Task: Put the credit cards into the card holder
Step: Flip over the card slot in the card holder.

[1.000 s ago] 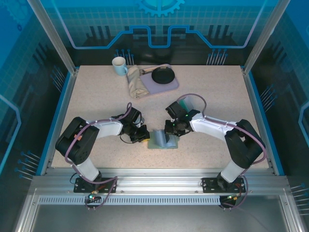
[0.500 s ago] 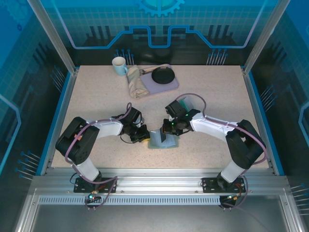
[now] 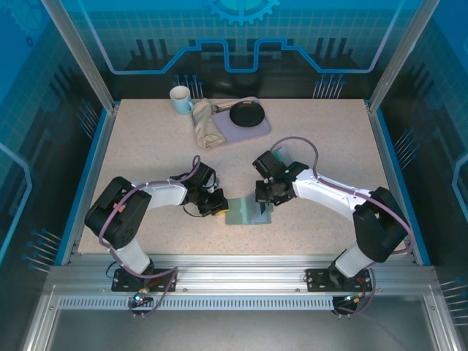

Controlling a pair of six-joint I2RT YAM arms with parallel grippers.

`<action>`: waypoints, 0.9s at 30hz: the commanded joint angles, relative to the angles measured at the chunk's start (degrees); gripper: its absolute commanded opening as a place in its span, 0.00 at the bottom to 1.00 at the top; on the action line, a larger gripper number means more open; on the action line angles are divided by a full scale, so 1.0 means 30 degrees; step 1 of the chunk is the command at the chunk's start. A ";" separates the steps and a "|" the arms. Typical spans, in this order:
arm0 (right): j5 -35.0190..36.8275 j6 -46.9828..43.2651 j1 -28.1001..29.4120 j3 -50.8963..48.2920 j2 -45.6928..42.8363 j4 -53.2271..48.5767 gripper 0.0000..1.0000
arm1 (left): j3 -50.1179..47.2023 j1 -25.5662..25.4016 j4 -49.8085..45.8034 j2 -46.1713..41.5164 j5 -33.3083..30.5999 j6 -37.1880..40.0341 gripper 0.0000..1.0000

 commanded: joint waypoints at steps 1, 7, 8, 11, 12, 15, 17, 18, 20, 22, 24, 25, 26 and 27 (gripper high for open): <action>0.0725 -0.0260 0.0257 -0.0211 -0.0180 -0.0904 0.00 | -0.0392 -0.0160 -0.0049 0.0630 -0.0583 -0.0081 0.07; 0.0567 0.0032 0.0455 -0.0688 0.0376 -0.0447 0.00 | -0.0398 -0.0149 -0.0061 0.0607 -0.0583 -0.0086 0.07; 0.0638 0.0036 0.0511 -0.0672 0.0472 -0.0449 0.00 | -0.0394 -0.0148 -0.0051 0.0607 -0.0565 -0.0083 0.07; 0.0850 0.0014 0.0637 -0.0662 0.0759 -0.0559 0.00 | -0.0418 -0.0137 -0.0060 0.0572 -0.0568 -0.0114 0.07; 0.0880 -0.0014 0.0686 -0.0646 0.0867 -0.0563 0.00 | -0.0397 -0.0134 -0.0071 0.0575 -0.0530 -0.0084 0.07; 0.1046 0.0007 0.0811 -0.0497 0.1133 -0.0648 0.00 | -0.0401 -0.0162 -0.0077 0.0599 -0.0541 -0.0083 0.07; 0.1173 -0.0023 0.0958 -0.0382 0.1313 -0.0636 0.00 | -0.0379 -0.0156 -0.0081 0.0603 -0.0513 -0.0105 0.07; 0.1133 -0.0008 0.0991 -0.0372 0.1446 -0.0542 0.00 | -0.0390 -0.0143 -0.0095 0.0625 -0.0510 -0.0083 0.07; 0.0956 0.0063 0.1081 -0.0343 0.1805 -0.0422 0.00 | -0.0339 -0.0159 -0.0095 0.0636 -0.0537 -0.0086 0.07; 0.0577 0.0229 0.1108 -0.0306 0.1944 -0.0230 0.00 | -0.0310 -0.0159 -0.0113 0.0637 -0.0511 -0.0081 0.07; 0.0737 0.0256 0.1185 -0.0122 0.1598 -0.0396 0.00 | -0.0357 -0.0154 -0.0128 0.0607 -0.0515 -0.0081 0.07; 0.0988 0.0245 0.1203 0.0050 0.1364 -0.0682 0.00 | -0.0368 -0.0151 -0.0173 0.0545 -0.0553 -0.0054 0.07; 0.1283 0.0170 0.1196 0.0238 0.1163 -0.0977 0.00 | -0.0408 -0.0151 -0.0206 0.0533 -0.0564 -0.0034 0.07; 0.1639 0.0111 0.1205 0.0443 0.0949 -0.1513 0.00 | -0.0412 -0.0150 -0.0209 0.0519 -0.0595 -0.0024 0.07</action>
